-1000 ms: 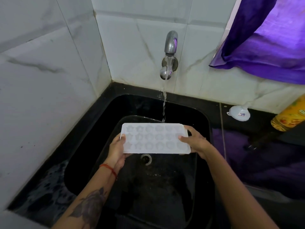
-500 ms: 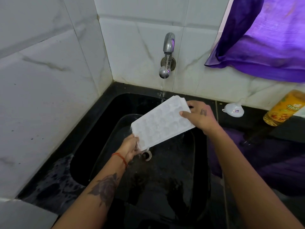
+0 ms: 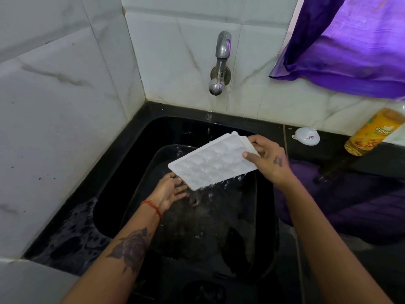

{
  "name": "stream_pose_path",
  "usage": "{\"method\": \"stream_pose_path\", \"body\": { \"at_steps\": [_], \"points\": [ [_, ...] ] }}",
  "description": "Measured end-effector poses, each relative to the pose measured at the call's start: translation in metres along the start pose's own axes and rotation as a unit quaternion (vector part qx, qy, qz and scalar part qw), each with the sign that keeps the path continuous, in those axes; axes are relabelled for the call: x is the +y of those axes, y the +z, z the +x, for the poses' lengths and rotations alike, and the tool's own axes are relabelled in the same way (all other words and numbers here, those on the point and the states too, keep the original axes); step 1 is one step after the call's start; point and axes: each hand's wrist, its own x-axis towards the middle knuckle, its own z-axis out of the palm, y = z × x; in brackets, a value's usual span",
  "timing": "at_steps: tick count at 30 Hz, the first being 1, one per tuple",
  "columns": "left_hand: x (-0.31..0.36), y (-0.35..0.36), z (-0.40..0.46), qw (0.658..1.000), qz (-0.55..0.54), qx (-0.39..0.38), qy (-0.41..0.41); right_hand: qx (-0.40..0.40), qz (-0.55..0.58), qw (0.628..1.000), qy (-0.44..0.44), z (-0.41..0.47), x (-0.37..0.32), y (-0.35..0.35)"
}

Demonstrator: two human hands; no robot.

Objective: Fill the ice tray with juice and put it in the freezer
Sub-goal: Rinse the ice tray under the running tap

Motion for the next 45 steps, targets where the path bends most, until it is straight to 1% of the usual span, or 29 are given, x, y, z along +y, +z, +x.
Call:
{"method": "stream_pose_path", "body": {
  "at_steps": [3, 6, 8, 11, 13, 15, 16, 18, 19, 20, 23, 26, 27, 28, 29, 30, 31, 32, 33, 35, 36, 37, 38, 40, 41, 44, 45],
  "points": [
    [-0.002, -0.003, 0.000, 0.999, -0.038, 0.016, 0.020, -0.014, -0.052, 0.996, -0.067, -0.002, -0.012, 0.004],
    [0.008, -0.002, -0.004, 0.997, -0.048, 0.021, 0.064, 0.006, -0.090, 0.989, -0.116, 0.000, -0.024, 0.001],
    [0.020, 0.001, -0.008, 0.993, -0.053, 0.016, 0.108, 0.041, -0.111, 0.981, -0.153, 0.000, -0.030, -0.003],
    [0.035, 0.002, -0.017, 0.981, -0.064, -0.002, 0.183, 0.114, -0.108, 0.961, -0.226, 0.000, -0.037, -0.009],
    [0.035, 0.001, -0.020, 0.975, -0.069, -0.024, 0.208, 0.161, -0.107, 0.947, -0.256, -0.002, -0.033, -0.008],
    [0.020, 0.000, -0.021, 0.980, -0.045, -0.028, 0.192, 0.184, -0.109, 0.944, -0.253, -0.009, -0.014, 0.002],
    [0.009, -0.001, -0.021, 0.986, -0.027, -0.020, 0.165, 0.165, -0.113, 0.952, -0.234, -0.015, -0.001, 0.010],
    [-0.010, -0.004, -0.022, 0.995, 0.003, 0.008, 0.096, 0.085, -0.139, 0.971, -0.173, -0.031, 0.018, 0.027],
    [-0.015, -0.005, -0.023, 0.996, 0.009, 0.016, 0.090, 0.065, -0.150, 0.973, -0.162, -0.036, 0.022, 0.031],
    [-0.014, -0.006, -0.023, 0.994, 0.007, 0.016, 0.109, 0.070, -0.149, 0.972, -0.170, -0.038, 0.022, 0.031],
    [0.014, -0.003, -0.029, 0.979, -0.019, -0.010, 0.205, 0.144, -0.116, 0.957, -0.223, -0.026, 0.000, 0.017],
    [0.037, -0.001, -0.032, 0.954, -0.032, -0.041, 0.296, 0.238, -0.107, 0.921, -0.288, -0.020, -0.016, 0.010],
    [0.036, -0.001, -0.031, 0.950, -0.020, -0.047, 0.309, 0.251, -0.112, 0.914, -0.297, -0.022, -0.015, 0.014],
    [0.029, -0.002, -0.030, 0.952, 0.002, -0.045, 0.304, 0.239, -0.123, 0.917, -0.293, -0.026, -0.008, 0.021],
    [0.017, -0.003, -0.029, 0.963, 0.020, -0.034, 0.267, 0.198, -0.139, 0.935, -0.258, -0.034, 0.003, 0.030],
    [0.003, -0.006, -0.029, 0.977, 0.031, -0.017, 0.212, 0.135, -0.149, 0.959, -0.200, -0.042, 0.017, 0.038],
    [-0.011, -0.011, -0.028, 0.985, 0.034, -0.011, 0.170, 0.086, -0.156, 0.973, -0.146, -0.050, 0.032, 0.043],
    [-0.022, -0.015, -0.028, 0.987, 0.029, -0.020, 0.160, 0.082, -0.160, 0.976, -0.124, -0.057, 0.042, 0.046],
    [-0.028, -0.018, -0.026, 0.985, 0.025, -0.032, 0.169, 0.111, -0.159, 0.972, -0.129, -0.061, 0.046, 0.047],
    [-0.031, -0.021, -0.023, 0.979, 0.028, -0.036, 0.198, 0.192, -0.146, 0.954, -0.178, -0.061, 0.046, 0.046],
    [-0.030, -0.019, -0.022, 0.976, 0.030, -0.032, 0.214, 0.207, -0.137, 0.950, -0.191, -0.060, 0.043, 0.046],
    [-0.030, -0.016, -0.021, 0.975, 0.026, -0.027, 0.218, 0.197, -0.139, 0.952, -0.187, -0.060, 0.043, 0.046],
    [-0.031, -0.013, -0.021, 0.978, 0.027, -0.022, 0.203, 0.158, -0.155, 0.961, -0.166, -0.061, 0.044, 0.047],
    [-0.036, -0.009, -0.024, 0.988, 0.046, -0.002, 0.145, 0.048, -0.202, 0.974, -0.085, -0.067, 0.052, 0.045],
    [-0.038, -0.007, -0.026, 0.990, 0.054, 0.004, 0.133, 0.028, -0.212, 0.975, -0.061, -0.070, 0.056, 0.042],
    [-0.034, 0.004, -0.034, 0.984, 0.057, 0.009, 0.171, 0.083, -0.186, 0.975, -0.092, -0.069, 0.057, 0.025],
    [-0.028, 0.012, -0.039, 0.980, 0.058, 0.015, 0.189, 0.096, -0.164, 0.978, -0.086, -0.066, 0.054, 0.015]
  ]
}}
